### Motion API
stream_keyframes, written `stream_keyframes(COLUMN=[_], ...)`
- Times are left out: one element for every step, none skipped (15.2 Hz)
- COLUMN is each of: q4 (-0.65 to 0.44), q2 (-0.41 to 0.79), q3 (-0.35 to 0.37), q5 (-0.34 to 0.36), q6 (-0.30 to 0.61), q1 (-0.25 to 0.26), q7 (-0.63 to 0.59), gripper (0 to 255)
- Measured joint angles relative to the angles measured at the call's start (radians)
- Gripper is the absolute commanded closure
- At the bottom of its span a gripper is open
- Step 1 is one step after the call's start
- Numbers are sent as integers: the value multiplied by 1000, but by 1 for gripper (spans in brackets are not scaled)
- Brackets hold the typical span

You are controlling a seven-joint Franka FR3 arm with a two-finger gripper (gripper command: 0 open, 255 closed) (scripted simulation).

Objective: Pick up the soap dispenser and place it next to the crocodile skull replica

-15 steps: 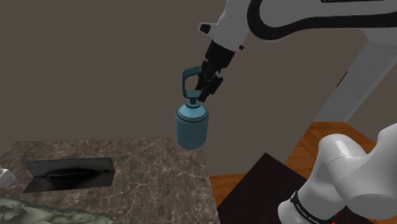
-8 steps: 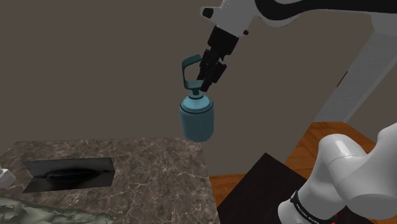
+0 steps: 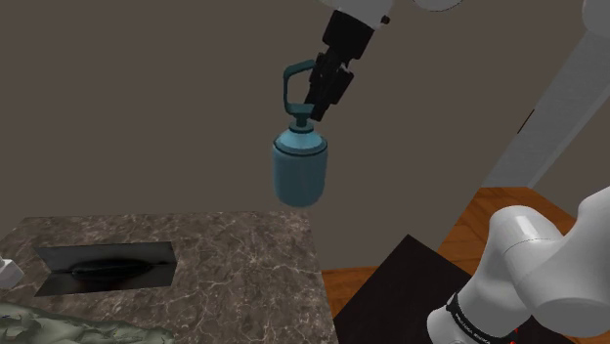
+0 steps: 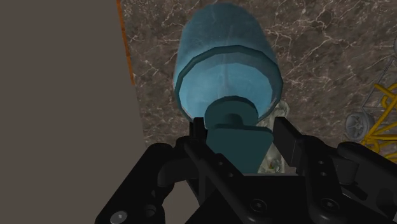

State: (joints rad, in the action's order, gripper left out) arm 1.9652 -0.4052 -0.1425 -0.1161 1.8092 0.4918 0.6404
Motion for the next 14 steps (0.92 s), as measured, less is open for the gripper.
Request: stream_keyframes(q4=[-17,-30,-50,-66,-81,-103,-122,-139,-159,-182,-203,-224,-239,-262], q2=[5,7,14,16,18,24,30,33,39,49,55,60,64,71], q3=[-1,-1,-1,-2,-1,-1,-1,-3,-4,-4,-5,-5,-6,-8], q5=[0,0,-1,-1,0,-1,-1,-1,-2,-3,-3,-4,-4,-5], q6=[-12,-23,-37,-50,-63,-79,-92,-105,-120,-133,-147,-163,-175,-190], q1=[0,0,1,1,2,2,3,3,3,4,4,5,5,5], q7=[0,-2,-3,-5,-7,-9,-12,-11,-12,-13,-15,-17,-18,-18], gripper=[255,255,255,255,255,255,255,255,255,255,255,255,255,255])
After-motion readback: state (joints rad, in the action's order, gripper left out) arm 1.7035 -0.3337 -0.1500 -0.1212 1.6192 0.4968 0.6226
